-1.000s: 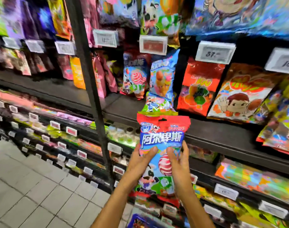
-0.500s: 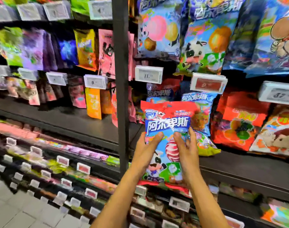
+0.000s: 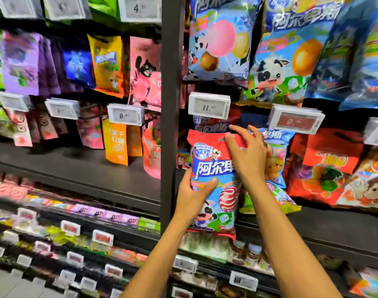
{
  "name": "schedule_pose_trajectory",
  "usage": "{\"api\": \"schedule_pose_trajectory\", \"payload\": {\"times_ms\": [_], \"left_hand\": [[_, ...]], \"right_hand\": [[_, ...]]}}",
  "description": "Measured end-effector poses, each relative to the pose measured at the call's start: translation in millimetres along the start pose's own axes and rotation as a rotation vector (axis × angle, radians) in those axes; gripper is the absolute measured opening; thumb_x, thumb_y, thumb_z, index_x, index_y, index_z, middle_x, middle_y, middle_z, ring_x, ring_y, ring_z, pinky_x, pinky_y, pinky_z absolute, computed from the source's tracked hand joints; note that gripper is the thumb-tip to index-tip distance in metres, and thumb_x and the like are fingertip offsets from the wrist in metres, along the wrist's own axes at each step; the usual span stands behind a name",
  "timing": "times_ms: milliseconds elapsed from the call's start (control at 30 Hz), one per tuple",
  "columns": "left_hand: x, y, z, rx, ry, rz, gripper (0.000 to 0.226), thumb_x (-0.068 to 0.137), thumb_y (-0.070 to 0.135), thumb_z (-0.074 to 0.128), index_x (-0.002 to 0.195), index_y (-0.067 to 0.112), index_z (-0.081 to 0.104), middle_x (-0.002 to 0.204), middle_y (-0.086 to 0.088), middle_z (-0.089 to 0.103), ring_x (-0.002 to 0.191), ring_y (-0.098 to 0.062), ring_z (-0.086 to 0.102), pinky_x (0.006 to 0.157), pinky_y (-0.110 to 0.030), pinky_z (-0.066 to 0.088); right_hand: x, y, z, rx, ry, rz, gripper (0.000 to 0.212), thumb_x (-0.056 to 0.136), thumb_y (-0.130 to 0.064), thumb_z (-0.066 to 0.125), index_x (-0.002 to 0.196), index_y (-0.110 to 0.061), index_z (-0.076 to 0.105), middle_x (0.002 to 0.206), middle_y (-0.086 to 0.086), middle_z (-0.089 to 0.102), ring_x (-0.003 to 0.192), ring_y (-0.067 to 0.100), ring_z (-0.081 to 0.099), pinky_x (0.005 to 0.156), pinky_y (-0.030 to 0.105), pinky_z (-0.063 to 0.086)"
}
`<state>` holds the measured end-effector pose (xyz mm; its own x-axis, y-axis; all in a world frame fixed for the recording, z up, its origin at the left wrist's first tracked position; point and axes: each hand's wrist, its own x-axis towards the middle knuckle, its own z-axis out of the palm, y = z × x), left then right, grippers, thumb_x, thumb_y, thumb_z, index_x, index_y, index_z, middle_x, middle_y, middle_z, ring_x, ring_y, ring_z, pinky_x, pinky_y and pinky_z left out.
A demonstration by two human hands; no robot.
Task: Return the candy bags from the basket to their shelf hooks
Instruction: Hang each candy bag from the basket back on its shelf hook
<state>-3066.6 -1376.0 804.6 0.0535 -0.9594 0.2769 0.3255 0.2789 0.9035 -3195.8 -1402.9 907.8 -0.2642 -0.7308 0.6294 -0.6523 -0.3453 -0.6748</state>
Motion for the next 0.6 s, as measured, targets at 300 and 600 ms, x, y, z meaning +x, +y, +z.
{"api": "schedule_pose_trajectory", "payload": {"times_ms": [300,600], "left_hand": [[34.6,6.4,-1.2,-0.043,0.084,0.055,0.05,0.068,0.041,0.077,0.11,0.018,0.063,0.103,-0.003,0.076,0.092,-0.022,0.074,0.073,-0.028,0.059],[53.0,12.3,-1.6,0.015,0.074,0.101,0.039,0.084,0.012,0.073,0.119,0.013,0.056,0.105,0.001,0.072,0.09,-0.011,0.073,0.071,-0.021,0.057]], "right_hand": [[39.7,-25.2,13.8,0.167,-0.109,-0.108,0.033,0.076,-0.022,0.082,0.106,-0.01,0.074,0.121,0.007,0.059,0.113,0.016,0.053,0.102,0.03,0.041],[53.0,-26.9,25.4,0.275,0.094,-0.063,0.021,0.073,-0.01,0.081,0.093,-0.011,0.076,0.098,0.004,0.061,0.089,0.012,0.058,0.076,0.017,0.045]]}}
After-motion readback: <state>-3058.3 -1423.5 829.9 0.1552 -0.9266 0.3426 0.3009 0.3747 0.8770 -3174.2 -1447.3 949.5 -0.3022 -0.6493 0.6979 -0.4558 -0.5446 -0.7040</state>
